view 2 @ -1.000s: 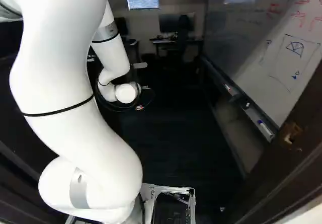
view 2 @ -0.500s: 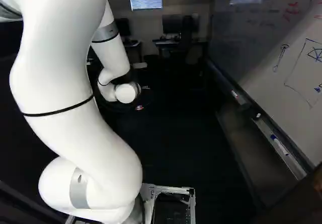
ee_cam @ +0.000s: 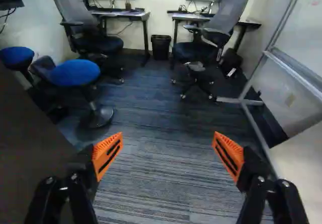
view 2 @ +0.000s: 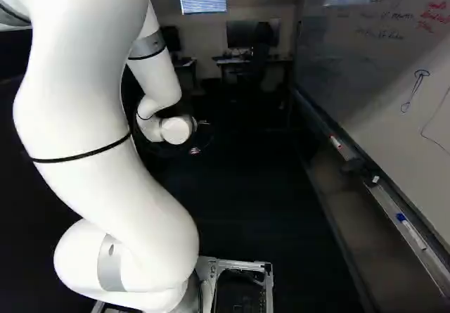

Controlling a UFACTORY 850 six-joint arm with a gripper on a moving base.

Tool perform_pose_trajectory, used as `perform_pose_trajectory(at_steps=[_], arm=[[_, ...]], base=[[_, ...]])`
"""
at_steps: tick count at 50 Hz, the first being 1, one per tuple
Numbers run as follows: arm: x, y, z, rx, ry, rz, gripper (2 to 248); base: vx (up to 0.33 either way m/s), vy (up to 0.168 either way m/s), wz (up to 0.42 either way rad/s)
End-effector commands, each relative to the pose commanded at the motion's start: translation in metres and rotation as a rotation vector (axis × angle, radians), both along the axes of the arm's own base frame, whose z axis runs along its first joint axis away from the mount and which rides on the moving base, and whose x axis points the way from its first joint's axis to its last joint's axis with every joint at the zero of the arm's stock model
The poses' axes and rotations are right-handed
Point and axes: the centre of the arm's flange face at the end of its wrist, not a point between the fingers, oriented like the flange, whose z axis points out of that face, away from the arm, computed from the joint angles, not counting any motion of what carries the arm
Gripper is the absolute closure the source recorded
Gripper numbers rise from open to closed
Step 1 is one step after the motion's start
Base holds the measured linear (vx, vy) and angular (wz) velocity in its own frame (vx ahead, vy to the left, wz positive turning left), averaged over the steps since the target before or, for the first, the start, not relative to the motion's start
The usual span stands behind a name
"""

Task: Open the door and move inside

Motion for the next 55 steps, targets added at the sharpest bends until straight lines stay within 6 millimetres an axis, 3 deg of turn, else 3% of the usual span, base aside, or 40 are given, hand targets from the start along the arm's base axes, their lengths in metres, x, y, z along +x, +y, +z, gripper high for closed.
perform_pose_trajectory(at_steps=[55], arm=[[0.0000,0.0000,0.0000,0.000,0.000,0.000,3]], base=[[0.224,0.007,0.000]])
